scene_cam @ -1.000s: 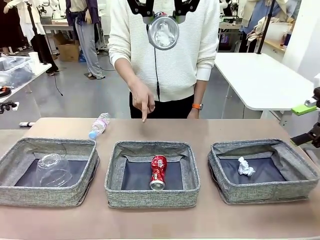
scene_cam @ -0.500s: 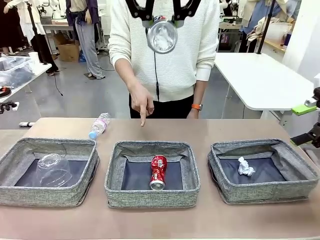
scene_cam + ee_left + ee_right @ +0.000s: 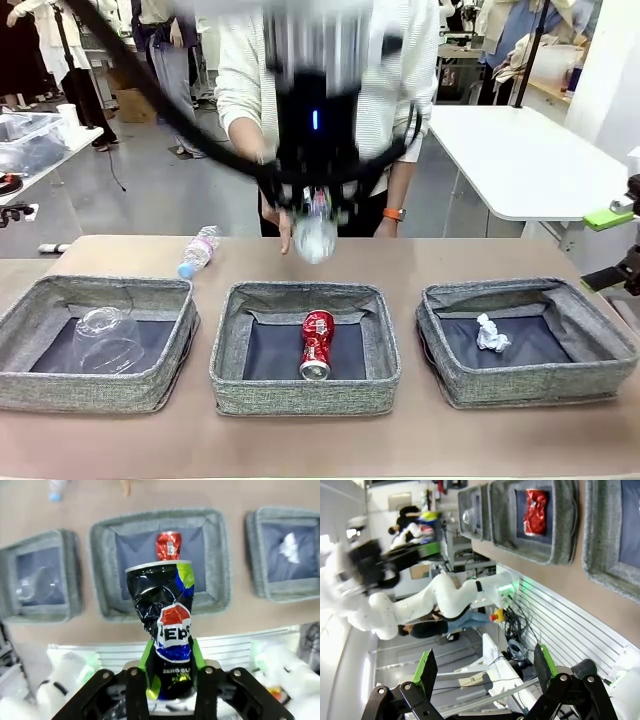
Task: Sort the waste into the appropriate baskets.
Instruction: Place the picked waste into the Fabric basket indicated by the person, then pick up the waste item pointed out by the person.
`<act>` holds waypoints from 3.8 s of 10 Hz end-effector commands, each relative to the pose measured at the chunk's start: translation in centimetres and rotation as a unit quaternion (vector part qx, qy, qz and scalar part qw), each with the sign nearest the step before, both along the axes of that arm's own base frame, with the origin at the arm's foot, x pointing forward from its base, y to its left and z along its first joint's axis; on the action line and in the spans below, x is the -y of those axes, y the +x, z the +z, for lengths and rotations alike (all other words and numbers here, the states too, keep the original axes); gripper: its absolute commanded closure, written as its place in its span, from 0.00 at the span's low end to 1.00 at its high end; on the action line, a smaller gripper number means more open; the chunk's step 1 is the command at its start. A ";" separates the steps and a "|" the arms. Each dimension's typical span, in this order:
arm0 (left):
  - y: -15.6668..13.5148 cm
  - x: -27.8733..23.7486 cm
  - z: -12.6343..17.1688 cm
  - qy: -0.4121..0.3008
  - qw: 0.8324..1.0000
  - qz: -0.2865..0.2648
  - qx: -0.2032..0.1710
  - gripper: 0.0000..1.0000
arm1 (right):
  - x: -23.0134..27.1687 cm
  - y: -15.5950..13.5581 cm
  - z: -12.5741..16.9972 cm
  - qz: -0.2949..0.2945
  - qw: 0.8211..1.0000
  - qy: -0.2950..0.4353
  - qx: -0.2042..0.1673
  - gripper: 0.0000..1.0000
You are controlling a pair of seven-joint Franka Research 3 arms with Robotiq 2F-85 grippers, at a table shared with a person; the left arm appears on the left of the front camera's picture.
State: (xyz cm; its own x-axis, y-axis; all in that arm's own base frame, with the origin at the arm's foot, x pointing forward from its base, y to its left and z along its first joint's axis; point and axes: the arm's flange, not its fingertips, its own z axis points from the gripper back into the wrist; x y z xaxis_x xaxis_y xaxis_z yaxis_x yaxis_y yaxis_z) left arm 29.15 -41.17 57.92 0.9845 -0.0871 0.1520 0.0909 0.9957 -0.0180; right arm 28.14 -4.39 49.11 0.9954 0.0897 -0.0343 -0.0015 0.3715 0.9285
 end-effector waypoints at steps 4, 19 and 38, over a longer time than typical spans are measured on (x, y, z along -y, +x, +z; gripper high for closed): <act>2.8 -2.5 -8.6 -0.031 0.999 0.016 0.011 0.67 | 0.1 0.1 0.2 0.003 1.000 0.009 0.003 0.00; 1.3 -6.8 -3.4 -0.167 0.974 -0.097 -0.114 0.00 | 0.1 0.1 0.2 0.003 1.000 0.009 0.003 0.00; -4.2 -44.6 -4.0 -0.509 0.849 0.114 -0.078 0.00 | 0.1 0.1 0.2 0.003 1.000 0.009 0.003 0.00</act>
